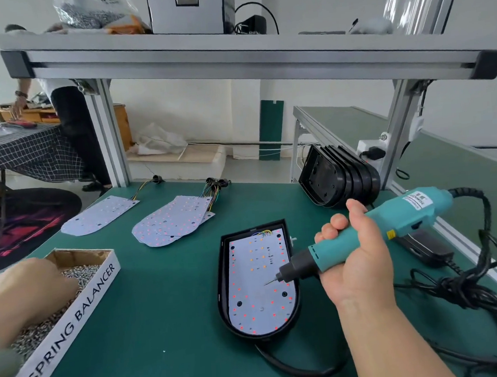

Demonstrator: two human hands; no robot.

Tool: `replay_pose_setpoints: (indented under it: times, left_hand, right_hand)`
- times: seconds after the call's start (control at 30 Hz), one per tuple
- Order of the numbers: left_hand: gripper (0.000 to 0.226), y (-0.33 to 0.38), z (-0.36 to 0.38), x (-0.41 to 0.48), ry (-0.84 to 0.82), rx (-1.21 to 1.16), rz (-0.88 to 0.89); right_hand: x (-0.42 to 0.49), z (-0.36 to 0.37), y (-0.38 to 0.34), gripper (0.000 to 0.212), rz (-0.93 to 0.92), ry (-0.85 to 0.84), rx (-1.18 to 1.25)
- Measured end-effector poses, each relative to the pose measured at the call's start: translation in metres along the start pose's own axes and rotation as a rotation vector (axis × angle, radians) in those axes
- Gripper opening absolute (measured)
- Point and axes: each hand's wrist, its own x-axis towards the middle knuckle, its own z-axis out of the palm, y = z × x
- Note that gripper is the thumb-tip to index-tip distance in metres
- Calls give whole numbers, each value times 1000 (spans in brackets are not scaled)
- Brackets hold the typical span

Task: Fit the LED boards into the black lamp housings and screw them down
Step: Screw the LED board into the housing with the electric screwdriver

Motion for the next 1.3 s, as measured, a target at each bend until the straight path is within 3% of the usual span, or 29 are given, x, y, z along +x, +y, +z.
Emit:
replay_pose_setpoints:
  times: [0.07,0.17,0.2,0.37,0.5,0.9,1.3]
  left_hand:
    - [35,3,-5,-7,95,-187,16]
    - [7,28,-23,-28,177,-583,61]
    - [11,44,-32,-37,166,-730,70]
    - [11,134,-55,-89,-112,-1389,123]
    - [12,183,-48,-124,-310,-1621,96]
    - [14,204,-25,-170,-601,-1658,101]
    - [21,215,-21,-190,-616,-1455,194]
  right_hand:
    - [0,0,-1,5,-6,-2,12]
    - [0,-1,-3,4,-4,18,36]
    - [1,-2,-3,3,-2,23,46]
    - [0,-5,-7,1,-20,22,79]
    - [0,-5,-10,6,-47,14,85]
    - [-3,0,-17,12,-66,59,195]
    - [-4,2,-18,12,-61,83,204]
